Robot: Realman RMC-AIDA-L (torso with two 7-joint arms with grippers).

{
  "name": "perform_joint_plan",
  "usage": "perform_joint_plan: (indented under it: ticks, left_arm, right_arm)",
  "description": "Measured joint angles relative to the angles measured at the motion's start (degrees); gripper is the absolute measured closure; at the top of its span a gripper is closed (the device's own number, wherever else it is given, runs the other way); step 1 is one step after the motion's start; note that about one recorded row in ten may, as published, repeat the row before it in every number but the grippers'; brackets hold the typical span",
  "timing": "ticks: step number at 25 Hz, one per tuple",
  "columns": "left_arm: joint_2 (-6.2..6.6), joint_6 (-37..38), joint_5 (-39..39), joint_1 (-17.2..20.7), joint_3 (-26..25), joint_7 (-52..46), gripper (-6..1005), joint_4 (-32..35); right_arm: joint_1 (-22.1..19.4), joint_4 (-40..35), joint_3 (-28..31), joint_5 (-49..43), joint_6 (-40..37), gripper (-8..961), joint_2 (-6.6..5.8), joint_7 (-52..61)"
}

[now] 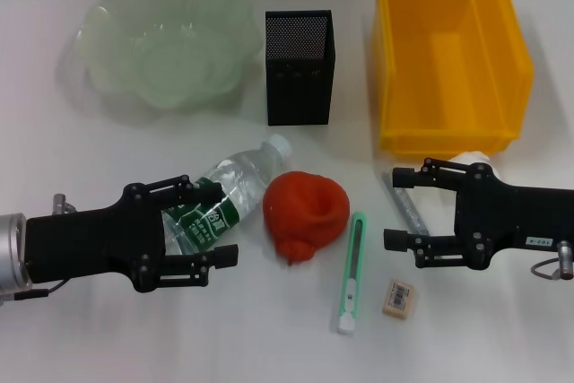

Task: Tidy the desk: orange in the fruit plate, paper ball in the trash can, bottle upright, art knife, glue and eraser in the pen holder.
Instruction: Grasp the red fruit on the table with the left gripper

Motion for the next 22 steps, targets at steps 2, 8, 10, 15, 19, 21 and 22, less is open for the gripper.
perform_joint_plan:
  ticks: [2, 8, 10, 15, 19, 21, 22]
  left_arm:
    - [0.02, 0.02, 0.03, 0.0, 0.0, 0.0, 165, 0.0]
    - [0.07, 0.13, 0.07, 0.0, 0.0, 0.0, 166, 0.0]
    - [0.1, 0.21, 0.09, 0.0, 0.0, 0.0, 166, 0.0]
    - [0.19, 0.35, 0.07, 0.08, 0.0, 0.0, 166, 0.0]
    - [0.3, 0.52, -0.1, 0.1, 0.0, 0.0, 166, 0.0]
    - [0.34, 0.73, -0.16, -0.06, 0.0, 0.0, 167, 0.0]
    - [0.34, 0.73, -0.16, -0.06, 0.0, 0.0, 167, 0.0]
  right_arm:
    - [0.03, 0.0, -0.03, 0.0, 0.02, 126, 0.04, 0.0]
    - [0.05, 0.0, 0.04, 0.0, 0.0, 127, 0.06, 0.0]
    - [0.05, 0.0, -0.02, 0.0, -0.04, 127, 0.08, 0.0]
    - [0.05, -0.13, 0.06, -0.02, -0.17, 127, 0.08, 0.11]
    - [0.05, -0.09, 0.27, -0.06, -0.31, 126, 0.08, 0.12]
    - [0.05, -0.05, 0.28, -0.08, -0.31, 127, 0.08, 0.12]
    - [0.05, -0.04, 0.28, -0.1, -0.29, 127, 0.08, 0.12]
